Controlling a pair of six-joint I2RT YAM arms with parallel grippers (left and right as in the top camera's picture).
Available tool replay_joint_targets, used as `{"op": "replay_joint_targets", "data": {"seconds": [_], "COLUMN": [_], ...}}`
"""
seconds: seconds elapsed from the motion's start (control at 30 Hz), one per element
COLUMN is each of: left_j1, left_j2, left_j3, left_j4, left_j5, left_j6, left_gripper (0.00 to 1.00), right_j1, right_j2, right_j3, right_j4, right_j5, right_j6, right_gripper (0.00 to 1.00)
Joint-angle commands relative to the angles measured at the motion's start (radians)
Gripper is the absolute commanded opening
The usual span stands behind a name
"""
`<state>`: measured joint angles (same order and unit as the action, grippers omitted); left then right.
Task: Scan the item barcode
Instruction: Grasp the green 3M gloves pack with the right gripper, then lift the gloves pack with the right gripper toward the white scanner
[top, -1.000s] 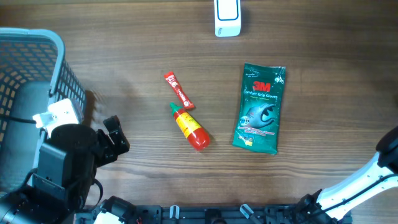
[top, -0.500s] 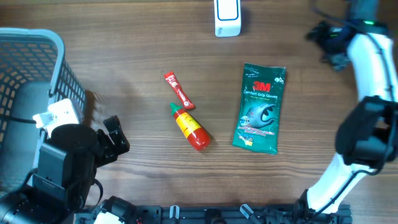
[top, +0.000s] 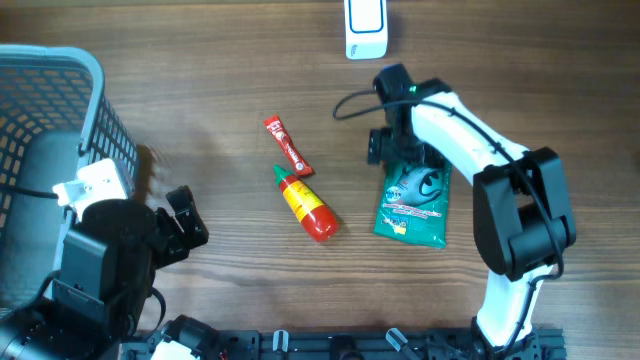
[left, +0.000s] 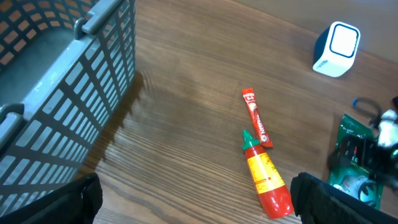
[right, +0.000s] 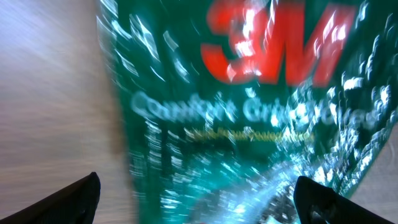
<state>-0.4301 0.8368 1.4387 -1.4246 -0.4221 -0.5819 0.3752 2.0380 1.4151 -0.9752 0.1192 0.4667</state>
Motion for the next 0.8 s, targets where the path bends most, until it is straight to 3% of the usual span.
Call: {"op": "replay_joint_targets", "data": {"seconds": [0.0,0.1,0.13,0.23,0.27,0.3,0.37,0.53,0.63,0.77], "left_j1": [-0.004,-0.004,-0.004,-0.004,-0.004,-0.004,-0.004,-0.004,-0.004,-0.004], "left_j2": [0.000,0.000,0.000,0.000,0.000,0.000,0.000,0.000,0.000,0.000], "left_j3": [0.001,0.001,0.001,0.001,0.001,0.001,0.001,0.001,0.001,0.001], "left_j4": [0.002,0.002,0.002,0.002,0.002,0.002,0.002,0.002,0.002,0.002], "left_j5": [-0.010,-0.010,-0.010,-0.010,-0.010,-0.010,-0.010,-0.010,-0.010,-0.010], "left_j6": [-0.006,-0.006,-0.006,-0.006,-0.006,-0.006,-0.006,-0.006,-0.006,-0.006], "left_gripper": [1.00,1.00,1.00,1.00,1.00,1.00,1.00,1.00,1.00,1.00], "right_j1": [0.004,0.003,0.003,0.003,0.003,0.003,0.003,-0.030,-0.068,-0.089], "right_j2": [-0.014,-0.014,-0.014,-0.013,-0.013,-0.013,-0.013,-0.059,-0.121,-0.132], "right_j3": [-0.098,-0.200,-0.230,-0.300,-0.309,-0.312,-0.301,-0.120,-0.079,-0.080], "right_j4": [0.030,0.105,0.126,0.156,0.166,0.172,0.216,0.216,0.218,0.214], "right_j5": [-0.050,-0.187,-0.192,-0.191,-0.189,-0.188,-0.226,-0.750,-1.257,-1.628], "right_j6": [-0.131,-0.160,-0.159,-0.160,-0.154,-0.128,-0.089,-0.257,-0.610,-1.033], "right_gripper": [0.99,0.99,0.92,0.54,0.24,0.05,0.04,0.05,0.04,0.04]}}
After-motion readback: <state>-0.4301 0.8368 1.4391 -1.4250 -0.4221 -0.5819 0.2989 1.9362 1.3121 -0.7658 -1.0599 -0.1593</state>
